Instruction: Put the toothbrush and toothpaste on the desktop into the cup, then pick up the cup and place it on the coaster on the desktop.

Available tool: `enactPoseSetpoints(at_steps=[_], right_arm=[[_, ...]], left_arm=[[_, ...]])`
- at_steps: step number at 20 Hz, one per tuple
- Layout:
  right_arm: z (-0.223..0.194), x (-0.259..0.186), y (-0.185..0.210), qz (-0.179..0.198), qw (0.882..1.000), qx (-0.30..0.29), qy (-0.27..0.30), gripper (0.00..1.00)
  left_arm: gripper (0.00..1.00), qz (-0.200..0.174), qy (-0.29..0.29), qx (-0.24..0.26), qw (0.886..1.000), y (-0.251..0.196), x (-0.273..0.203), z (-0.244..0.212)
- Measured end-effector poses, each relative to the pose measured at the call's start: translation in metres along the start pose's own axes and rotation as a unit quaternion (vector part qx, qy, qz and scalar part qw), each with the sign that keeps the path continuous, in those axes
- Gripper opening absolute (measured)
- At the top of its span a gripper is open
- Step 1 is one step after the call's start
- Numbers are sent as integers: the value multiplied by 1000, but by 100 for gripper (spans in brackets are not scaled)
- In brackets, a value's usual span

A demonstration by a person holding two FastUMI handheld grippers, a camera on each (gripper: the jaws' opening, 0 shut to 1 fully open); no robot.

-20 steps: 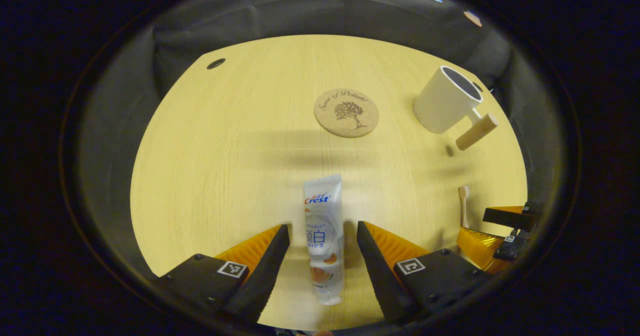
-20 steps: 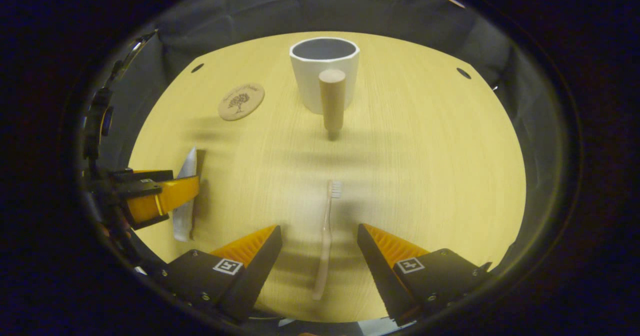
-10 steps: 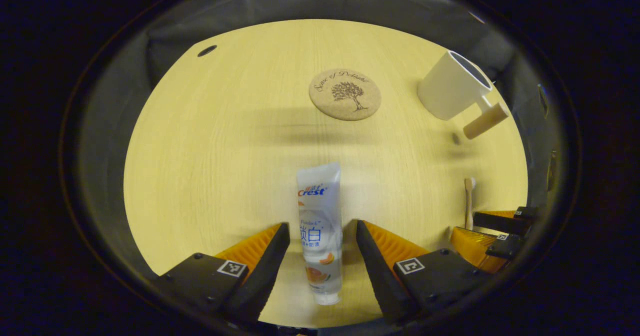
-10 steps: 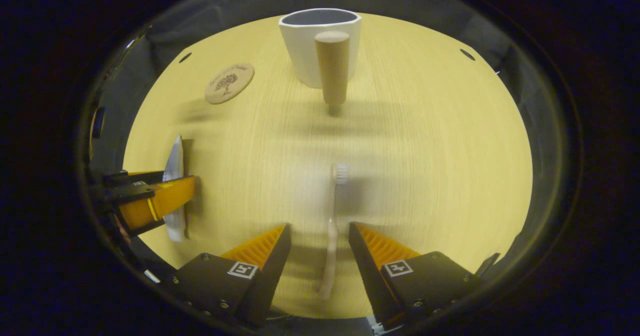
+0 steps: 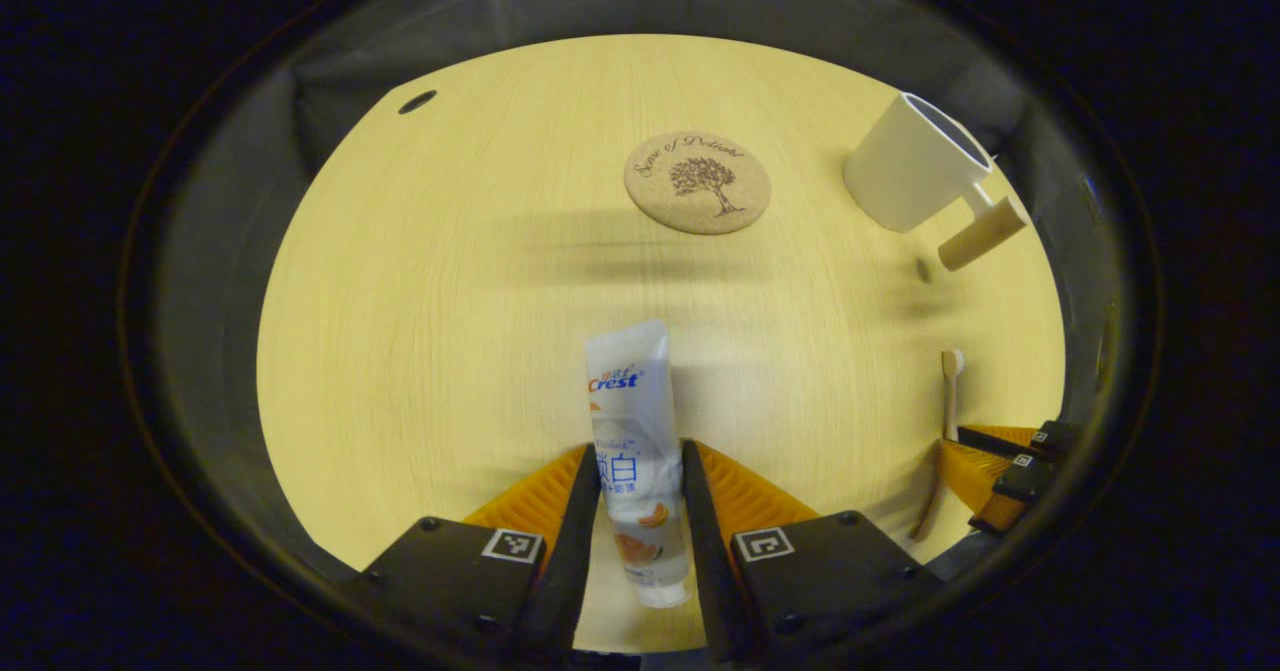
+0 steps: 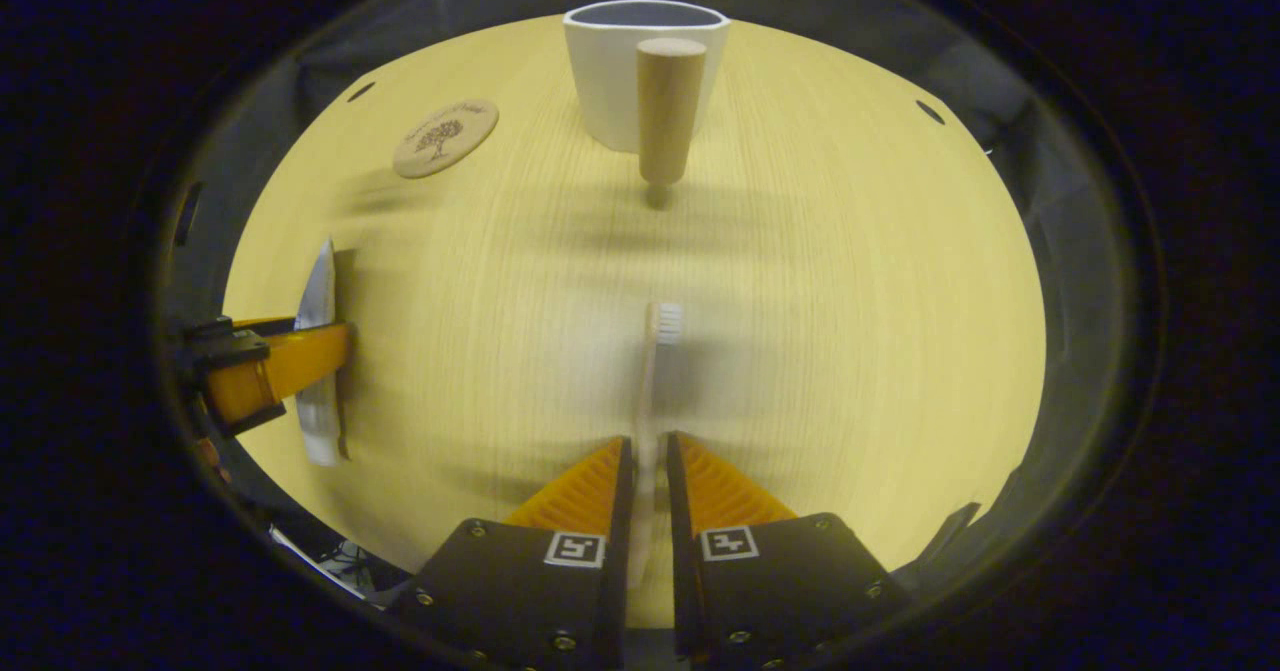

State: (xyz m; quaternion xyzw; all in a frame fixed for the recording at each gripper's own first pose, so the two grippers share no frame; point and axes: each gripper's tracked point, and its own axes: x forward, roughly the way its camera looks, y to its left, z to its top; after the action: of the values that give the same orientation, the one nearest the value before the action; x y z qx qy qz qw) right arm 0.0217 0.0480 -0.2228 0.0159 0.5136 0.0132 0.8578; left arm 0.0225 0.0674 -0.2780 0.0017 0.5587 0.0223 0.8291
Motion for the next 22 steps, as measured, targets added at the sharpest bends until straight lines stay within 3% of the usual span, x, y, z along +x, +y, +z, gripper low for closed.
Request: enactPoseSetpoints(at_steps=[1,3,6,7,10,16,22], right_arm=[[4,5,-2,2,1000,-1,-9,21],[2,1,-2,13,1000,6,-12,9],[3,-1,0,43,998,30,-16,6],[4,-2,0,49,998,34,-20,6],[5,-4,0,52,998,26,-36,3],[14,-18,6,52,996,8,-77,3],[37,-43,12,47,985,-10,-164,3]], left_arm=[[52,-1,-1,1,1000,-1,1,0],[49,-3,-2,3,1000,-2,0,1],[43,-4,-9,10,1000,0,-1,1],[33,-5,-11,10,1000,0,-2,1],[25,-7,-24,11,1000,3,-3,4],[25,-13,-64,11,998,0,-13,15],[25,-19,-135,10,991,-6,-35,35]])
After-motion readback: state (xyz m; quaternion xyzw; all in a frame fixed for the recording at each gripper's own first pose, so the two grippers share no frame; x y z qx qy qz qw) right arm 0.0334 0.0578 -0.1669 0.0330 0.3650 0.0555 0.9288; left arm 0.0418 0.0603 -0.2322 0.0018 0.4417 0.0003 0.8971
